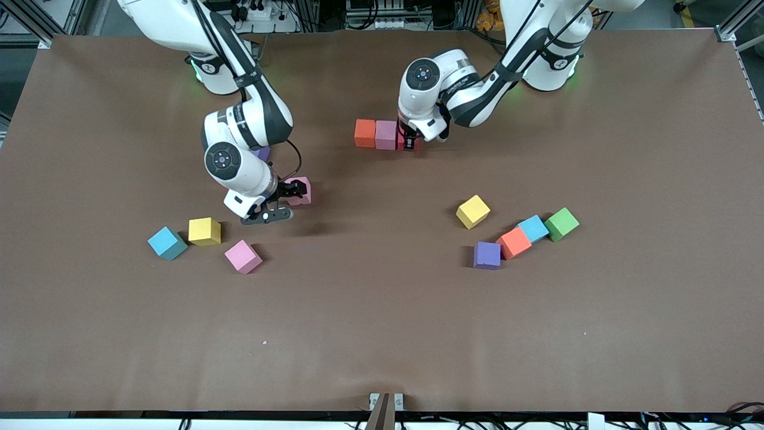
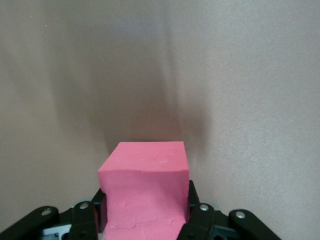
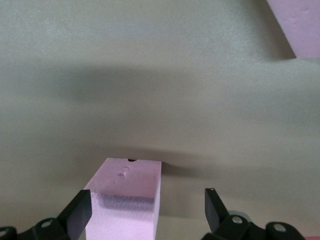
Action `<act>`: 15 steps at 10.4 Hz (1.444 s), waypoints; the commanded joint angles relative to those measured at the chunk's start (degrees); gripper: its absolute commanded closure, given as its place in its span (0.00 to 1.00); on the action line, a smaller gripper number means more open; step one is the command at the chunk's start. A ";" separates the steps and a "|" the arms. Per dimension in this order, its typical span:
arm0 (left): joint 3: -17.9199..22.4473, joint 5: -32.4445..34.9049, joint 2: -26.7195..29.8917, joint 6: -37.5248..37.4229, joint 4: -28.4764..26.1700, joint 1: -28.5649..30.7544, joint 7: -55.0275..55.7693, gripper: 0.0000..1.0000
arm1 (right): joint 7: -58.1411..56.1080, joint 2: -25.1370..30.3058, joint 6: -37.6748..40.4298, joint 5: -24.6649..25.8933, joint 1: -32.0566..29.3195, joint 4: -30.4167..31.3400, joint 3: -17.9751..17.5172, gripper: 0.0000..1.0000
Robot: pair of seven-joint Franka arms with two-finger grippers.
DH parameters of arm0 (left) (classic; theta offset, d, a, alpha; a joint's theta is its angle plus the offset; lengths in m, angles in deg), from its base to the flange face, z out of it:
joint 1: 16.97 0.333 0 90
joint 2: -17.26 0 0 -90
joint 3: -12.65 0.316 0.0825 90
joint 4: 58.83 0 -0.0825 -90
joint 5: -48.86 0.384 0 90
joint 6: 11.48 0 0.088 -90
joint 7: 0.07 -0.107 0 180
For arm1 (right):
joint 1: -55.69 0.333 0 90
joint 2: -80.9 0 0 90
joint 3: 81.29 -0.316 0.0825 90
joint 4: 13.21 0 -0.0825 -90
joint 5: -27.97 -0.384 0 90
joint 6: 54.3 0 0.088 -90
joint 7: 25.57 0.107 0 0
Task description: Form number 2 with 11 blocks
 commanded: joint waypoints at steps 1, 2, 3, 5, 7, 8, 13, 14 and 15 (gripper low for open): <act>-0.38 1.53 -0.45 0.61 0.47 0.06 1.97 0.71 | 0.63 -0.83 -0.56 -3.93 1.59 -0.73 0.00 0.00; -0.38 1.53 -0.45 0.61 0.47 -0.03 1.97 0.71 | 0.63 -1.62 -1.61 -3.95 2.12 -0.65 0.09 0.00; -0.38 1.53 -0.62 0.61 0.56 -0.03 2.06 0.71 | 0.45 -2.41 -1.79 -3.95 2.13 -0.65 0.09 0.00; -0.38 1.53 -1.06 0.61 1.09 -0.03 2.06 0.71 | -0.25 -3.38 -1.97 -3.86 2.30 -0.56 0.09 0.00; -0.38 1.53 -1.24 0.61 1.09 -0.03 2.06 0.71 | -0.34 -4.26 -2.06 -3.68 2.91 -0.47 0.09 0.00; -0.38 1.53 -1.24 0.61 1.09 -0.03 1.97 0.71 | -0.34 -4.70 -2.14 -3.68 2.92 -0.47 0.09 0.00; -0.55 1.62 -0.89 0.26 1.27 0.14 1.88 0.00 | -0.34 -4.71 -2.06 -3.51 3.09 -1.08 0.18 0.76; -1.07 1.62 -0.54 -0.44 1.27 0.32 1.97 0.00 | -0.17 -4.70 -1.36 -3.51 3.01 -2.13 0.18 0.76; -1.60 1.62 0.42 -2.01 1.27 0.84 1.97 0.00 | 0.01 -4.70 -0.05 -3.51 3.01 -3.27 0.18 0.75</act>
